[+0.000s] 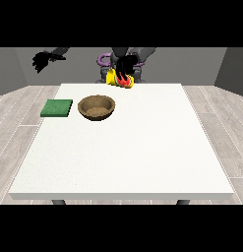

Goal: Pick the cup and pour the ball into the bowl, then pick the bowl and place it on the pad

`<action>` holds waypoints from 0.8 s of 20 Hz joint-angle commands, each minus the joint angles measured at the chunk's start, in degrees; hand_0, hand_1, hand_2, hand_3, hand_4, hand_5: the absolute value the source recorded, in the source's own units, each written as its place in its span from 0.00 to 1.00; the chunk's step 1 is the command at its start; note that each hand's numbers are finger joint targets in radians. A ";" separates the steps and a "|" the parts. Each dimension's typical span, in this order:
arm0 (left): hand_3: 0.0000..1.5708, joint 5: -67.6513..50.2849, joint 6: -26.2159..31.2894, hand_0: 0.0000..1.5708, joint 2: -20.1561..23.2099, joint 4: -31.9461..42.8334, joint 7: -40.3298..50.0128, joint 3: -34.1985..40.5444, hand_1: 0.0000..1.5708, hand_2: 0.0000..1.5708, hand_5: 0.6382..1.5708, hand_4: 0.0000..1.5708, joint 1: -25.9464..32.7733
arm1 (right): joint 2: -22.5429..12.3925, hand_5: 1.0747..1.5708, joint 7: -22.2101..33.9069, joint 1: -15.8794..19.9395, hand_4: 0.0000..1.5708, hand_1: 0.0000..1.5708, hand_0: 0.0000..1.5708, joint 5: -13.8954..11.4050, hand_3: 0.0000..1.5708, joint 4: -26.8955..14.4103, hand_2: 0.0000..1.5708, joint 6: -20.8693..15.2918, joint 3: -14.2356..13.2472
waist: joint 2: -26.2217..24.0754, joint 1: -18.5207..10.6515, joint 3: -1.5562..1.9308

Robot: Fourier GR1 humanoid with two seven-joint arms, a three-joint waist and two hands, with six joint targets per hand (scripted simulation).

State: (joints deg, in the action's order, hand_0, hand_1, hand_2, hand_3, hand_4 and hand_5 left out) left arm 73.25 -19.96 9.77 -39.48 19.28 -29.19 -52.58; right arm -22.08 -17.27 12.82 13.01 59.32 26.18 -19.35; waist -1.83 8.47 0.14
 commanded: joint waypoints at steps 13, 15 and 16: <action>1.00 24.30 20.15 0.92 -7.52 3.39 1.65 -18.29 0.92 1.00 0.53 0.97 -4.66 | 0.11 1.00 -1.38 -0.47 0.00 0.00 0.00 -1.02 0.00 -3.01 0.00 -0.21 0.08 | -2.10 -2.06 -0.11; 1.00 23.45 20.83 0.92 -5.30 4.81 -1.55 -15.20 0.92 1.00 0.53 0.97 -5.69 | 0.64 1.00 2.73 -1.00 0.00 0.00 0.00 0.55 0.00 -0.67 0.00 1.53 1.21 | -2.63 0.59 -0.14; 1.00 24.31 20.92 0.92 -6.49 1.73 -2.87 -16.55 0.92 1.00 0.53 0.97 -6.89 | 0.93 1.00 0.81 0.45 0.00 0.00 0.00 -1.11 0.00 -4.85 0.00 -2.64 -0.20 | -1.32 -4.56 -0.11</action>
State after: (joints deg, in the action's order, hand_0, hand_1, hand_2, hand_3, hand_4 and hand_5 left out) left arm 95.79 -1.77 4.61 -35.56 19.26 -45.56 -57.86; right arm -22.12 -16.42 13.06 12.94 56.82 26.28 -19.29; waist -3.43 7.20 0.02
